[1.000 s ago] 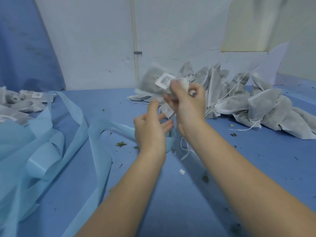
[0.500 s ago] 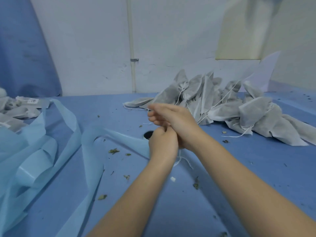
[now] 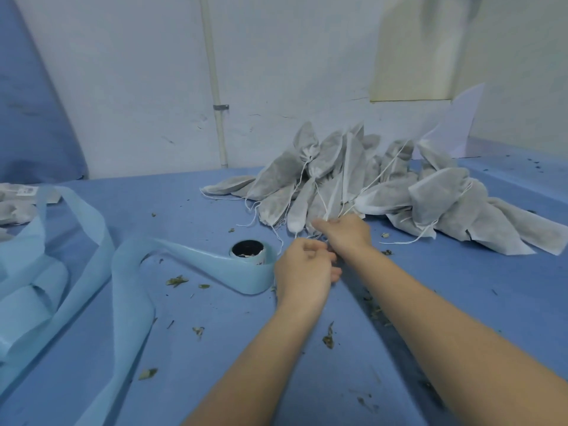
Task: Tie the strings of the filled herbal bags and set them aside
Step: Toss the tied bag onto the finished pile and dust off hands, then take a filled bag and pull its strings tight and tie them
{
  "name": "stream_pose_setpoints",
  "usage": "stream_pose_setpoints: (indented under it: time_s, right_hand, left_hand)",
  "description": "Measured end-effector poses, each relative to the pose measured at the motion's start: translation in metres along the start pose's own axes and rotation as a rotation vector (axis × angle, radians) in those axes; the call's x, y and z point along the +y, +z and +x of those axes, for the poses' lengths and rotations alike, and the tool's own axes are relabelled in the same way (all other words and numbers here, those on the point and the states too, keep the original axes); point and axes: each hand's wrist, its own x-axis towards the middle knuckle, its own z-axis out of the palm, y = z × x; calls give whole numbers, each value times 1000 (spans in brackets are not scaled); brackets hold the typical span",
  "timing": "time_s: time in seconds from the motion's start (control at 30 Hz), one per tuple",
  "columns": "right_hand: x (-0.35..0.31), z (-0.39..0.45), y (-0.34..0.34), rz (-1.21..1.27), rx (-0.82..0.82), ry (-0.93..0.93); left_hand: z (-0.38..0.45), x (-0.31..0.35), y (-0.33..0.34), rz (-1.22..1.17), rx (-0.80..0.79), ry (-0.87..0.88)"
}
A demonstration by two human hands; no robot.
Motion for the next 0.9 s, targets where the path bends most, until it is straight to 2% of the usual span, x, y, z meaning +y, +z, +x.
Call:
stream_pose_setpoints:
  time_s: [0.2,0.37,0.53,0.67,0.73,0.9]
  right_hand:
    - [-1,10,11,-38,123,21]
    - [4,-7,-13,270,126,16]
    - [7,-27,-45,577,-10,39]
    - [9,-46,-67,638,-172,-39]
    - [12,-53,-72,677,-259,-67]
    - [18,-60,-74,835,-365,-88]
  left_hand:
    - [-2,2,-7,14,15,52]
    - [-3,6,-9,33,31,116]
    - [-4,7,-9,159,65,250]
    - [-1,7,-12,390,100,511]
    - [1,8,-14,428,101,583]
    - [1,9,-22,604,-61,704]
